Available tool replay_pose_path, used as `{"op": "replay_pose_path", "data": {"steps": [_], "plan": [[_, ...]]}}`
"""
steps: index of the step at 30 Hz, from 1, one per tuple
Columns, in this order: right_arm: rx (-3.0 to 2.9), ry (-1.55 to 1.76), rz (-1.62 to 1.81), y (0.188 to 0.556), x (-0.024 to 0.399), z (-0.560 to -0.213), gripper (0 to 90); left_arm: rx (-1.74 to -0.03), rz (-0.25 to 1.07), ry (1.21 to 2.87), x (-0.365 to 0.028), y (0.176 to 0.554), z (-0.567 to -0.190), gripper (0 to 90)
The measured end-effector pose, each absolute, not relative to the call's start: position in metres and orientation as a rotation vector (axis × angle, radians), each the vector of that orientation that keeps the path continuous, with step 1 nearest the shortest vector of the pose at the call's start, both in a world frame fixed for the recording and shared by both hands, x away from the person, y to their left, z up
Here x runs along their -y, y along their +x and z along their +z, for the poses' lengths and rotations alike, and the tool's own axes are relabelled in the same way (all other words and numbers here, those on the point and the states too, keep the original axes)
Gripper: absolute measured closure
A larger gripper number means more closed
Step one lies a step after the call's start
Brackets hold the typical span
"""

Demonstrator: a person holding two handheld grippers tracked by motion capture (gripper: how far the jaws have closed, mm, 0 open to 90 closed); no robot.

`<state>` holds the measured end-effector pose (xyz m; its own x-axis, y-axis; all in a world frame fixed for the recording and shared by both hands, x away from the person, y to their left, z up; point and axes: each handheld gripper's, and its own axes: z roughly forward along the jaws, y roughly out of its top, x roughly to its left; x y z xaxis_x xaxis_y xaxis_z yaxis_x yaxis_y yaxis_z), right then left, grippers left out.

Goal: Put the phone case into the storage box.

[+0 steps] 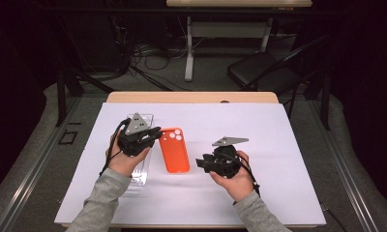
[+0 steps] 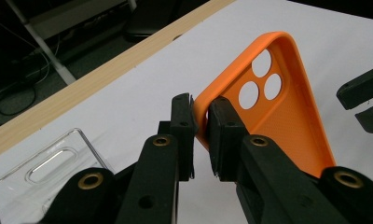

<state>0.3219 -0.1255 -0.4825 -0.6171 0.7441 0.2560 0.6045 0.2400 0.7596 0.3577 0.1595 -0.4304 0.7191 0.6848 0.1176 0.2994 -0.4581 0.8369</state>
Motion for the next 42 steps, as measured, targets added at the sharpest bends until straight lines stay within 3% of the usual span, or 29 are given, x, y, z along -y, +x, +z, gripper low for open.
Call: {"op": "replay_pose_path", "data": {"steps": [24,42], "plan": [[-2.28,1.231,1.311,0.326,0.131,-0.483,60.1,-0.718,0.618,2.072,-0.177,0.38,-0.408,81.4],[-2.245,1.2,1.401,0.329,0.133,-0.484,38.8,-0.698,0.711,2.049,-0.192,0.391,-0.394,81.4]]}}
